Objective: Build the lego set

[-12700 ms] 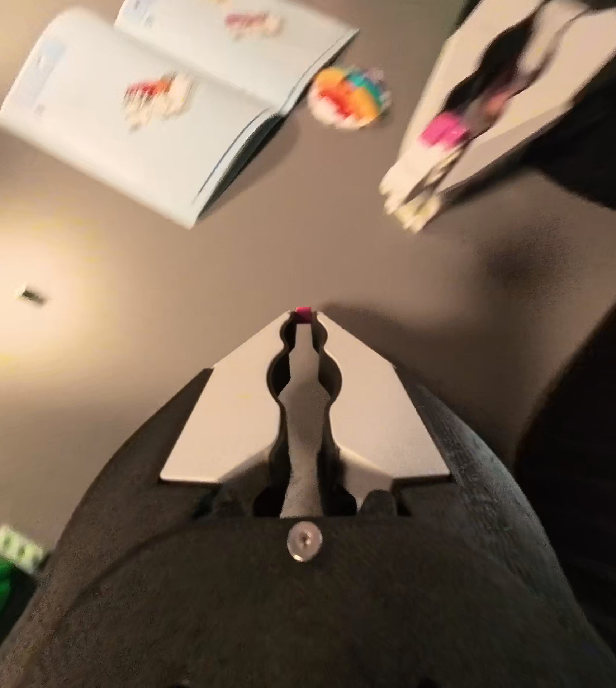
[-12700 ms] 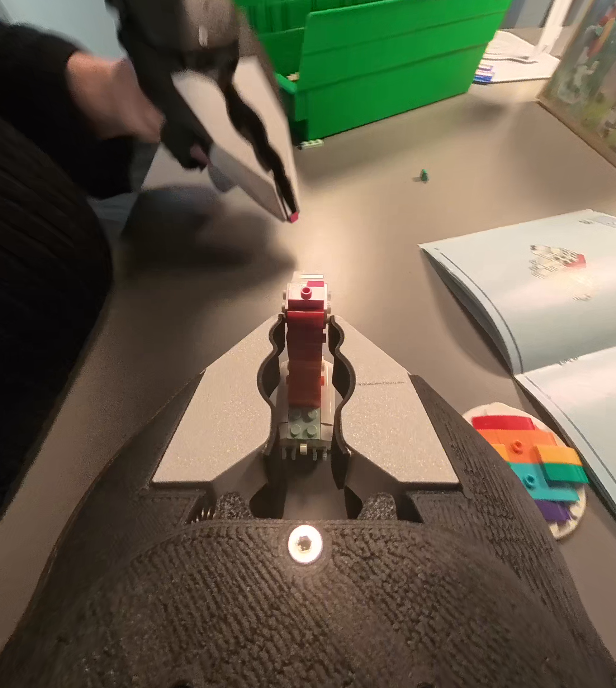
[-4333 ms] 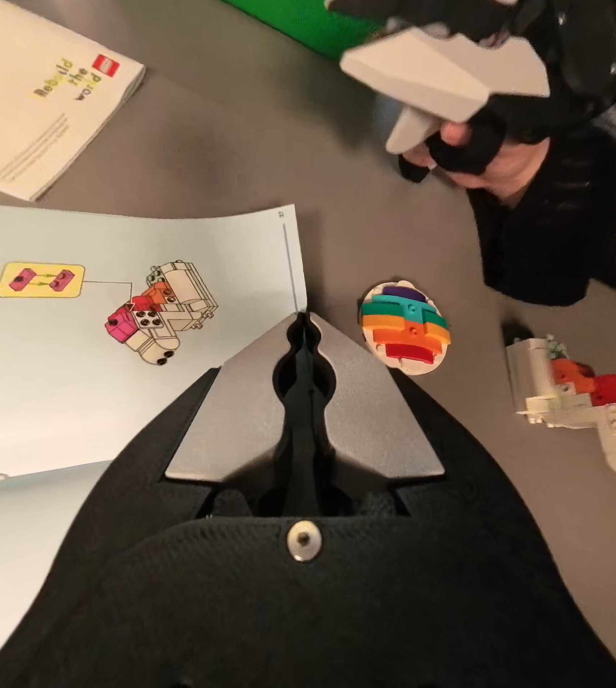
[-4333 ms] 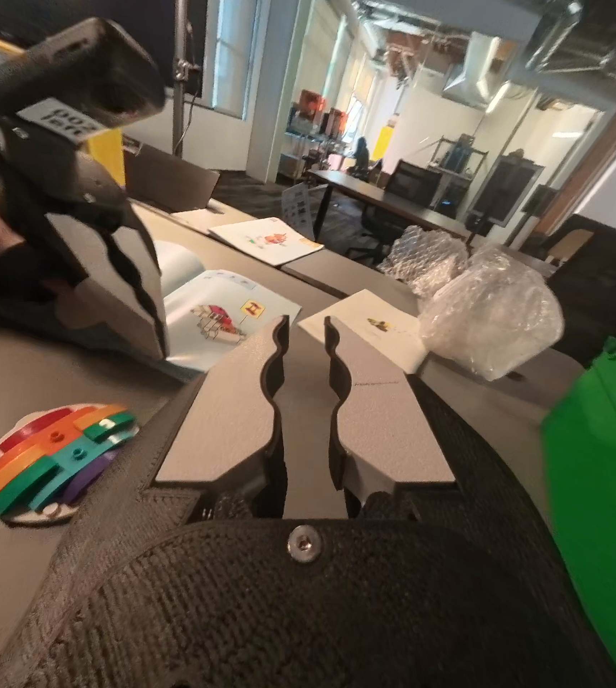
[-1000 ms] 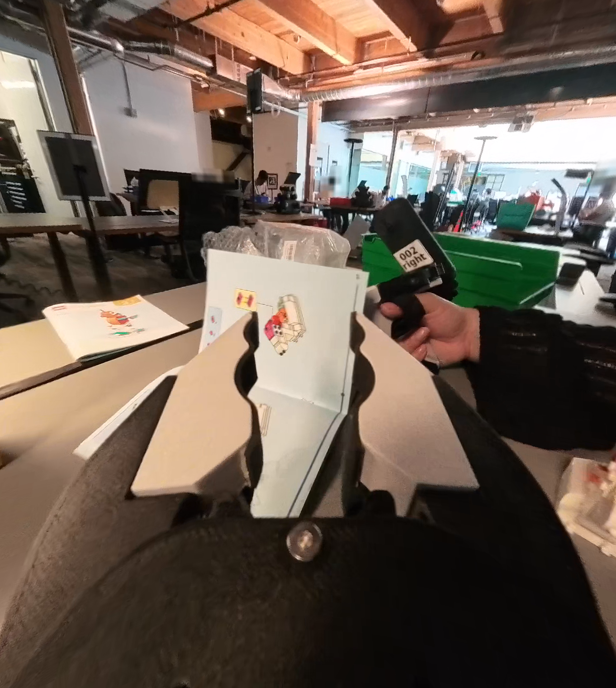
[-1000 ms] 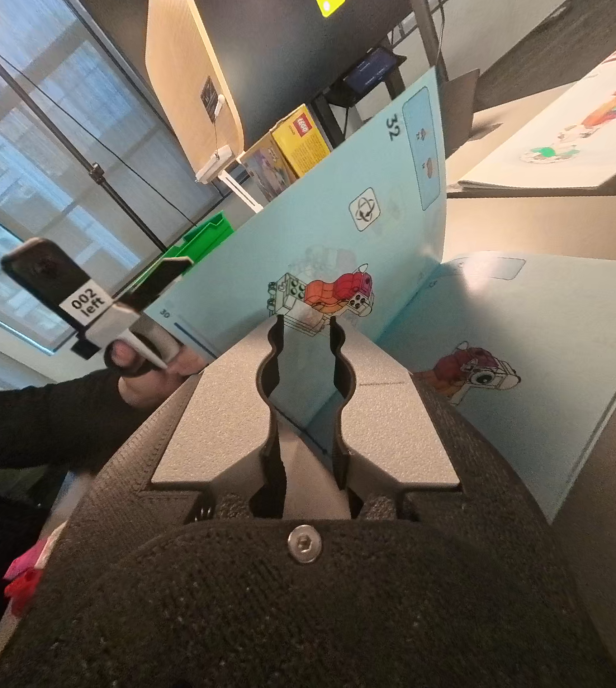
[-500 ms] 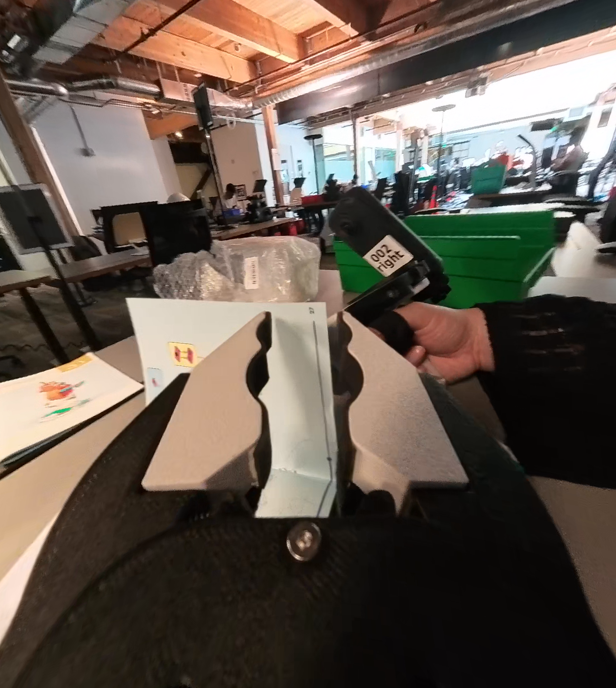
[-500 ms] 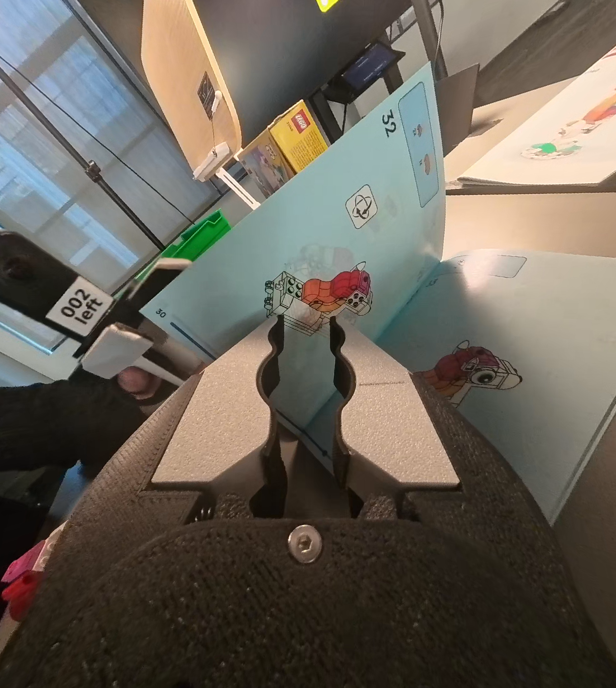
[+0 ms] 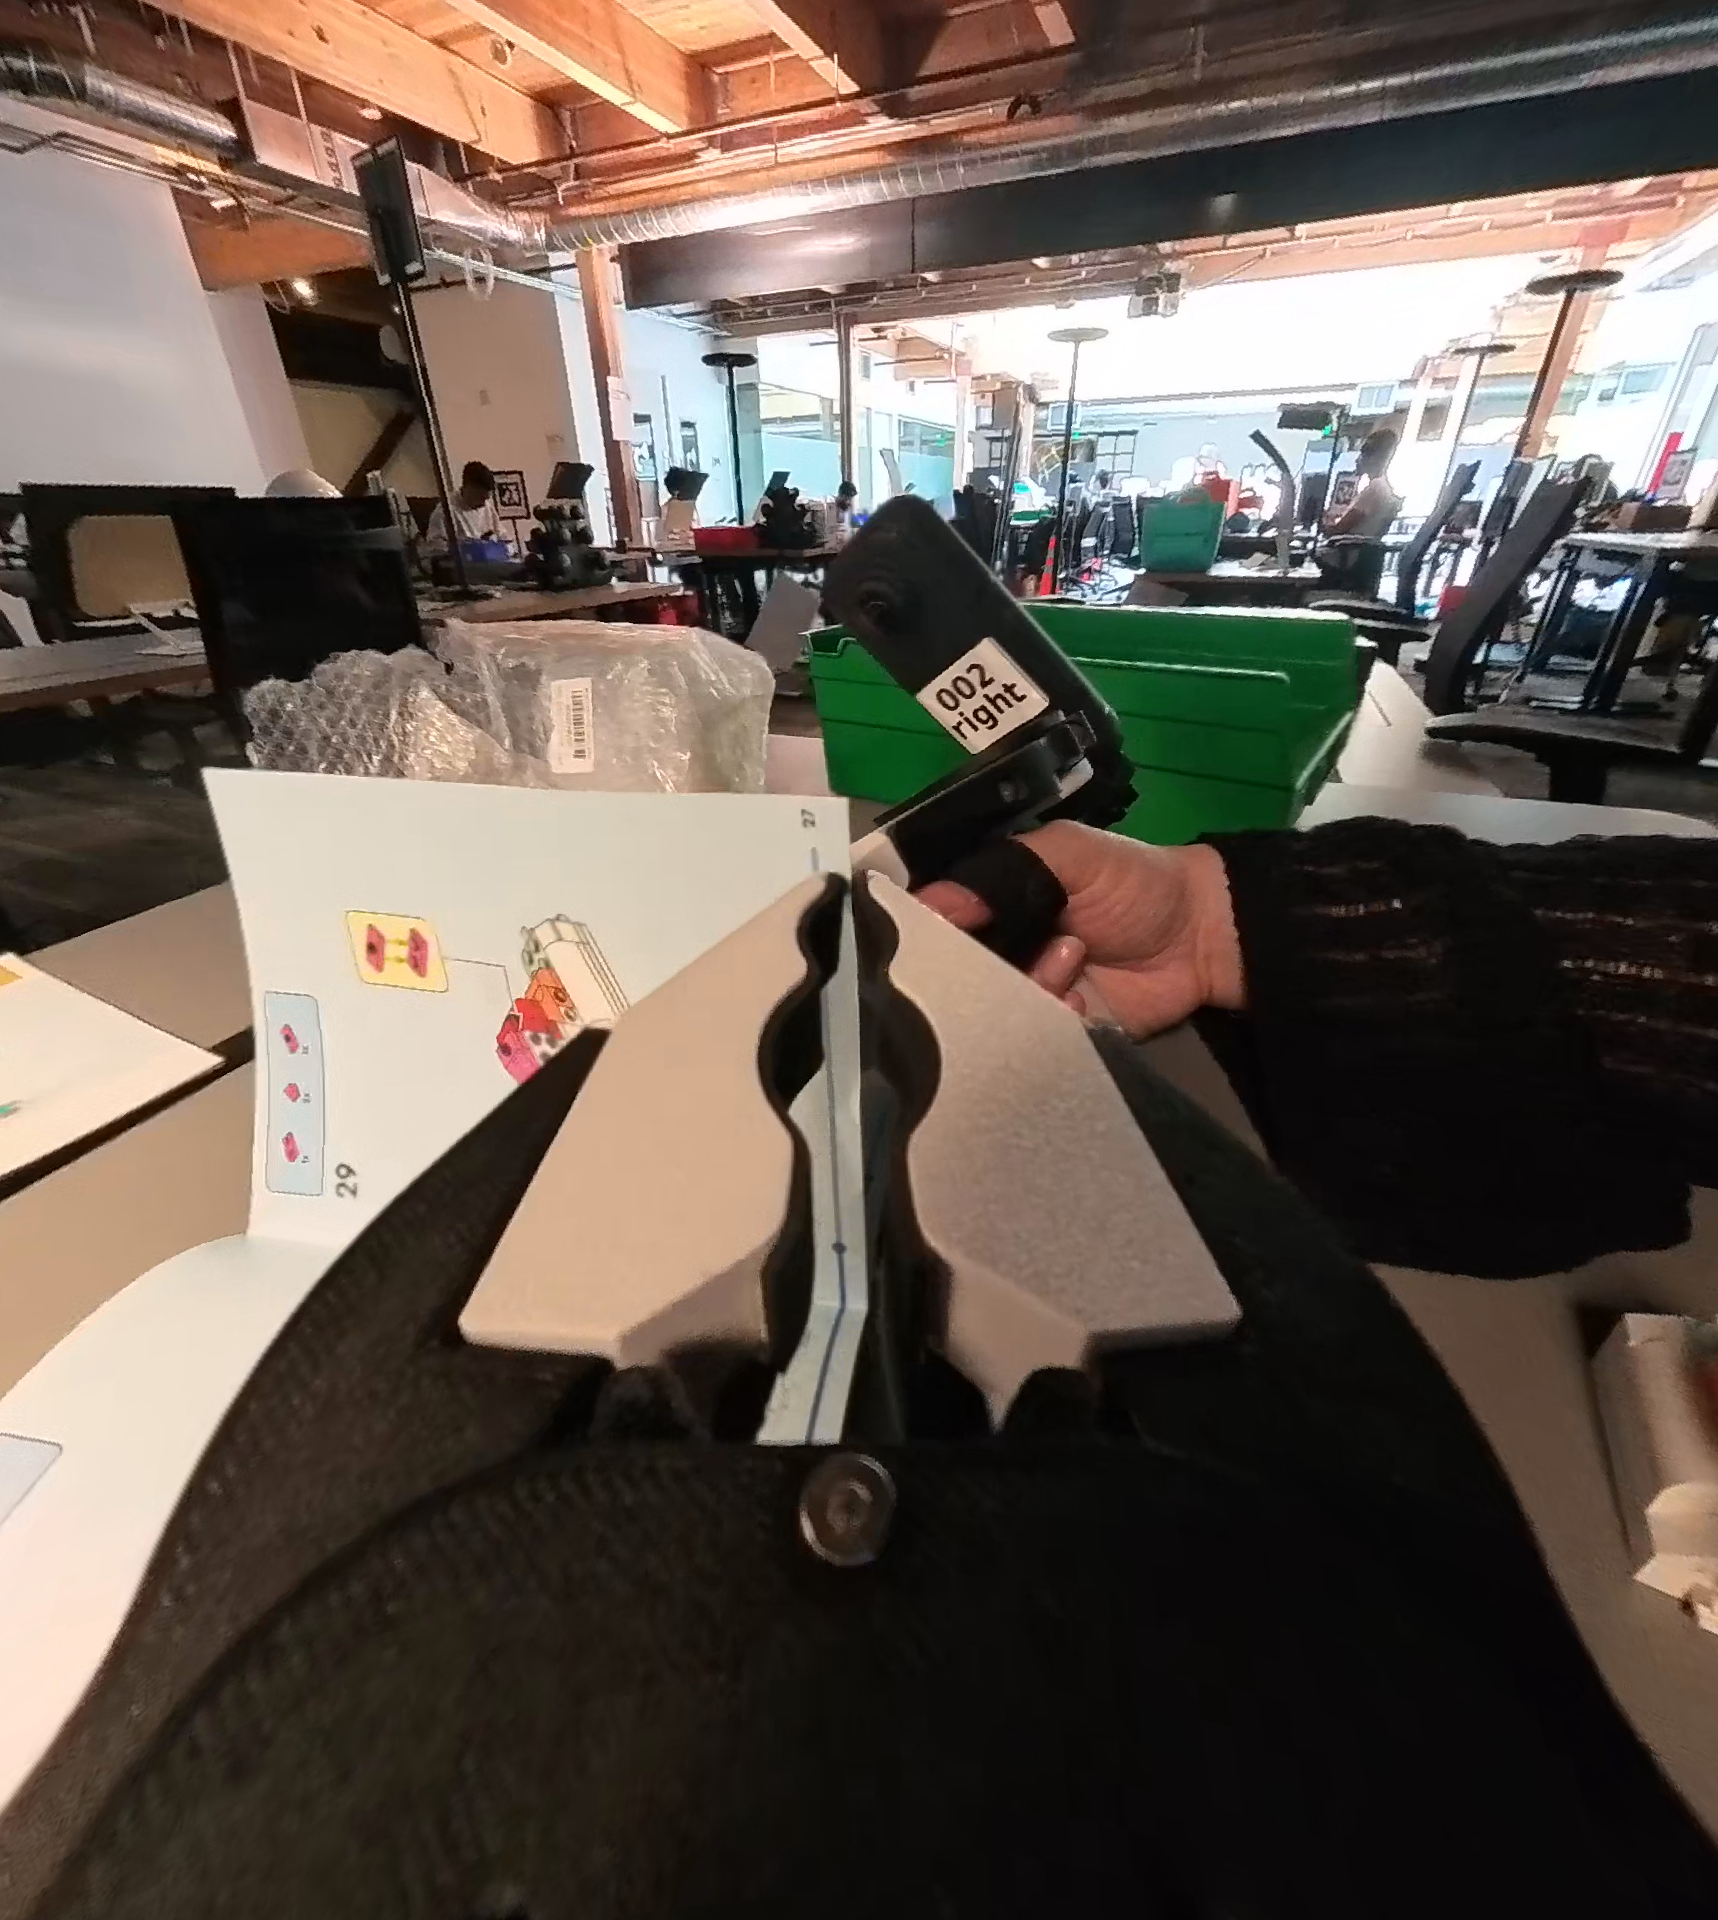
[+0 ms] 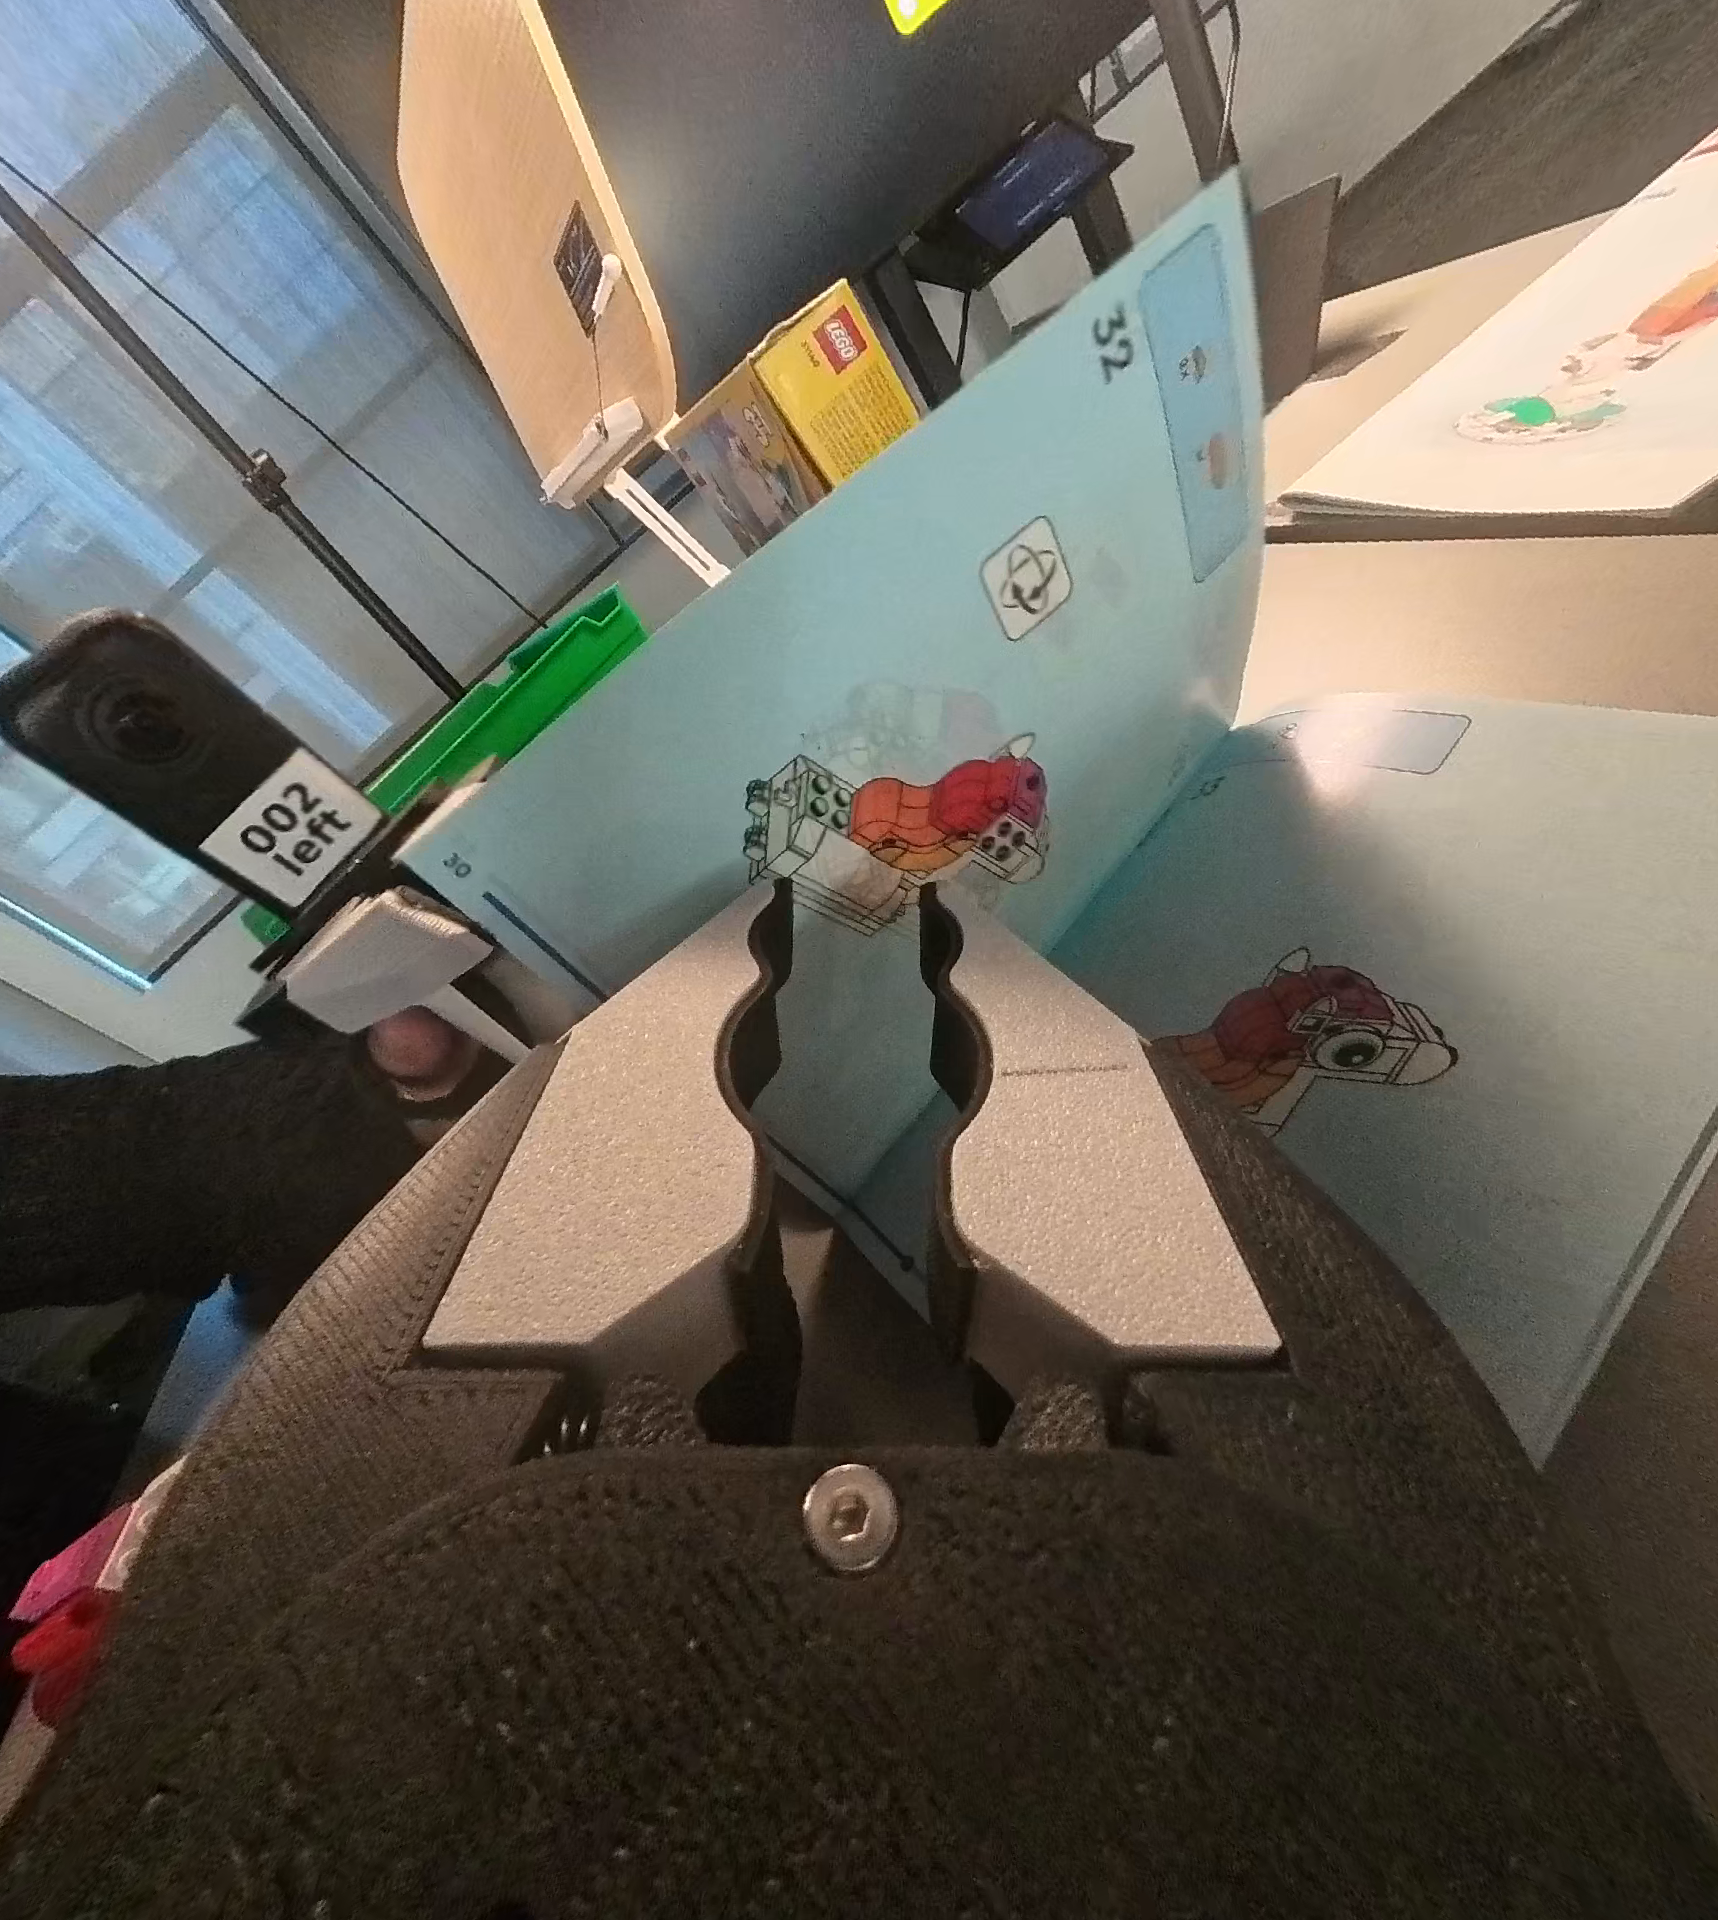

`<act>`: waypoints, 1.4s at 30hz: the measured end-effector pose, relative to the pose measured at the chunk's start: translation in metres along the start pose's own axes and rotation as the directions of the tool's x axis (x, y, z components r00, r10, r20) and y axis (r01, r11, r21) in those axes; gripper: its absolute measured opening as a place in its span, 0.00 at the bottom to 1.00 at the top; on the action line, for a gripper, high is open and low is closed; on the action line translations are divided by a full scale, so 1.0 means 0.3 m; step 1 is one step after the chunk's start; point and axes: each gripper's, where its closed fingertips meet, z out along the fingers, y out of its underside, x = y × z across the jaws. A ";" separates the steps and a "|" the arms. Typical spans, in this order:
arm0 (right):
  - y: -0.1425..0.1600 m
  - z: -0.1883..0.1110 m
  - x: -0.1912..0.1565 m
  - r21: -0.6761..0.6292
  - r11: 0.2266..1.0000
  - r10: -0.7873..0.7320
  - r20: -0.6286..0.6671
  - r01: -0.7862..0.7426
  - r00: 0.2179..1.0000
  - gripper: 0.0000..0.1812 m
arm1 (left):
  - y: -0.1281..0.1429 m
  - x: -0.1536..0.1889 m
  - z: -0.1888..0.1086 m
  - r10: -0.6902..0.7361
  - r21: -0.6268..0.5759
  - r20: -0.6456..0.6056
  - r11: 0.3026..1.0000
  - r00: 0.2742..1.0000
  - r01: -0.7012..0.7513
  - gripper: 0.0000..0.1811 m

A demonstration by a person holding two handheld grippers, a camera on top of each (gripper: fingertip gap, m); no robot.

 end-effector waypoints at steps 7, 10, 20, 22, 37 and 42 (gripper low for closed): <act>0.002 0.001 -0.002 -0.004 1.000 0.001 0.005 -0.001 1.000 0.13 | 0.002 -0.002 -0.001 -0.063 0.003 -0.036 0.998 0.997 0.063 0.00; 0.004 0.002 -0.006 -0.008 1.000 0.000 0.012 0.000 1.000 0.13 | 0.002 0.006 0.001 -0.111 0.001 -0.080 0.994 0.991 0.112 0.00; 0.011 0.005 -0.017 -0.023 1.000 -0.002 0.032 0.002 0.999 0.13 | -0.002 0.004 -0.001 -0.359 -0.025 -0.243 0.931 0.901 0.364 0.00; 0.011 0.005 -0.017 -0.024 1.000 -0.001 0.034 0.002 0.999 0.13 | -0.001 0.007 -0.002 -0.385 -0.037 -0.268 0.920 0.883 0.390 0.00; 0.017 0.009 -0.025 -0.037 0.999 -0.004 0.048 0.005 0.999 0.13 | 0.004 0.030 -0.001 -0.459 -0.093 -0.351 0.884 0.816 0.458 0.00; 0.017 0.008 -0.027 -0.037 0.999 -0.002 0.051 0.004 0.999 0.13 | 0.005 0.031 -0.001 -0.489 -0.110 -0.374 0.867 0.788 0.486 0.00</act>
